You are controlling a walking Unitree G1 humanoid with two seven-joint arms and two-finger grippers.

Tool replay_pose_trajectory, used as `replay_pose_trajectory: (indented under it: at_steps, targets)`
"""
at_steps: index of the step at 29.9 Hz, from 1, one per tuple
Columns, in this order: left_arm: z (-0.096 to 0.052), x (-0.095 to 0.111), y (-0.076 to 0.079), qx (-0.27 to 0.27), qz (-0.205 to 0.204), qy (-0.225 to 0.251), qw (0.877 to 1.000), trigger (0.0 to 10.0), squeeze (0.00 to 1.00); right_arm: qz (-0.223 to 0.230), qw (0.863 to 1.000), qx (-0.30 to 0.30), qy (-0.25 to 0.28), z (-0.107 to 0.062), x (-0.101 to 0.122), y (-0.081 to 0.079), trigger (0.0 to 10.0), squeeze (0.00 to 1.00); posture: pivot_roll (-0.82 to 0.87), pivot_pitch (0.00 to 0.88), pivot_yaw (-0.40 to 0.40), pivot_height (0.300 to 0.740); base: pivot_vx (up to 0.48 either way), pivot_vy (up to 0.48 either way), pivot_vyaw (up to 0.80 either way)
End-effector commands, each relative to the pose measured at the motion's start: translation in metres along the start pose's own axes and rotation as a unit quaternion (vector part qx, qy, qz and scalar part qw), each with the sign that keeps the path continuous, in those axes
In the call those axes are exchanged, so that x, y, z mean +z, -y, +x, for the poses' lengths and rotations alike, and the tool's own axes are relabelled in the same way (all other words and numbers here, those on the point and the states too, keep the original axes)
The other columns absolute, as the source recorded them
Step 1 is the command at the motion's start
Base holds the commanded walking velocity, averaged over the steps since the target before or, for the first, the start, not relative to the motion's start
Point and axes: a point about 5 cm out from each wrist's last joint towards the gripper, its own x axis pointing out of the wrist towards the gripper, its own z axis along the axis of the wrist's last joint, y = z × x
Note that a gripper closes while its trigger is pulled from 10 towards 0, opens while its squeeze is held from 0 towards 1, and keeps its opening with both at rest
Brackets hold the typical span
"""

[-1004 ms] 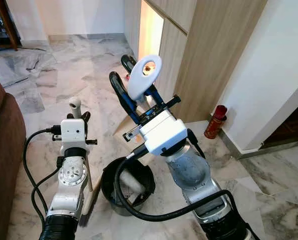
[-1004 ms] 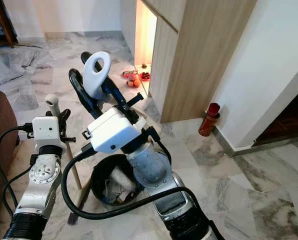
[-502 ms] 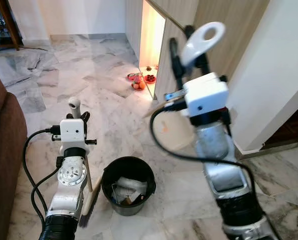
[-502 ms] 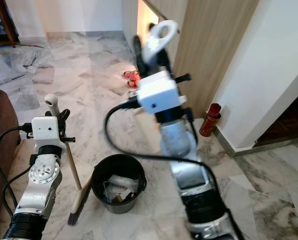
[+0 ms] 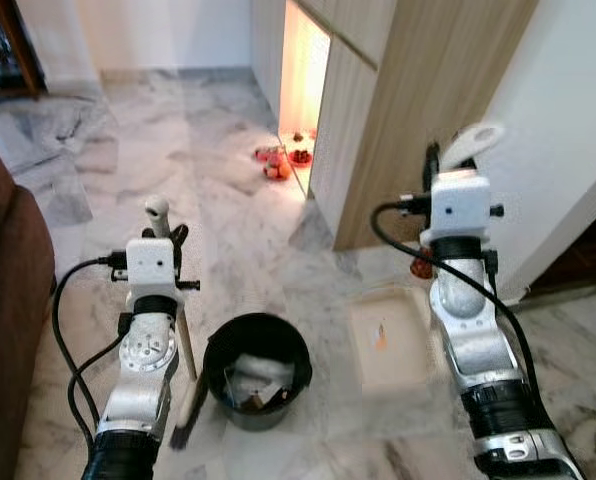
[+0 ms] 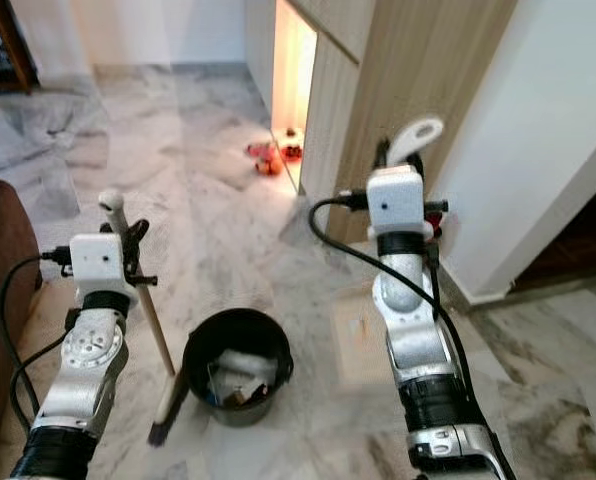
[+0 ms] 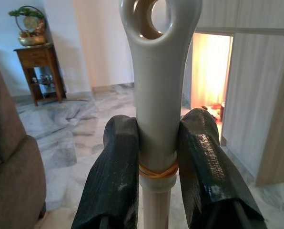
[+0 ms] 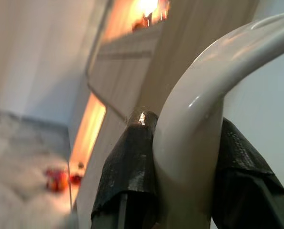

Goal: Sweep floor

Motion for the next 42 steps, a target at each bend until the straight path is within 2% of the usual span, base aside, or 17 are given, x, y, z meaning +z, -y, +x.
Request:
replay_pose_trajectory:
  at_steps: [1, 6, 8, 13, 19, 32, 42]
  targets:
    - [0.001, 0.012, 0.001, -0.008, -0.002, 0.027, 1.0, 10.0, 0.0, -0.002, 1.0, -0.025, 0.014, 0.004, 0.002, 0.012, 10.0, 0.0, 0.05, 0.032, -0.085, 0.74, 0.0, 0.0, 0.0]
    - [-0.001, 0.012, 0.002, -0.018, -0.003, 0.025, 1.0, 10.0, 0.0, 0.023, 0.997, -0.061, -0.041, -0.001, -0.021, 0.018, 10.0, 0.0, 0.05, 0.028, -0.083, 0.74, 0.0, 0.0, 0.0]
    - [-0.001, 0.012, 0.002, -0.018, -0.003, 0.025, 1.0, 10.0, 0.0, 0.023, 0.997, -0.061, -0.041, -0.001, -0.021, 0.018, 10.0, 0.0, 0.05, 0.028, -0.083, 0.74, 0.0, 0.0, 0.0]
    - [-0.004, 0.01, 0.001, -0.021, -0.004, 0.024, 0.999, 10.0, 0.0, 0.068, 0.988, -0.102, -0.09, -0.008, -0.043, 0.025, 10.0, 0.0, 0.06, 0.027, -0.088, 0.74, 0.0, 0.0, 0.0]
    - [-0.006, 0.01, 0.001, -0.024, -0.006, 0.024, 0.999, 10.0, 0.0, 0.077, 0.986, -0.113, -0.096, -0.009, -0.046, 0.026, 10.0, 0.0, 0.05, 0.025, -0.088, 0.74, 0.0, 0.0, 0.0]
    - [-0.007, 0.005, 0.0, -0.025, -0.031, 0.011, 0.999, 10.0, 0.0, 0.095, 0.986, -0.1, -0.089, -0.015, -0.047, 0.016, 10.0, 0.0, 0.05, 0.003, -0.076, 0.74, 0.0, 0.0, 0.0]
    - [-0.01, 0.0, -0.003, -0.018, -0.035, 0.003, 0.999, 10.0, 0.0, 0.136, 0.984, -0.073, -0.09, -0.017, -0.05, 0.005, 10.0, 0.0, 0.06, 0.0, -0.075, 0.74, 0.0, 0.0, 0.0]
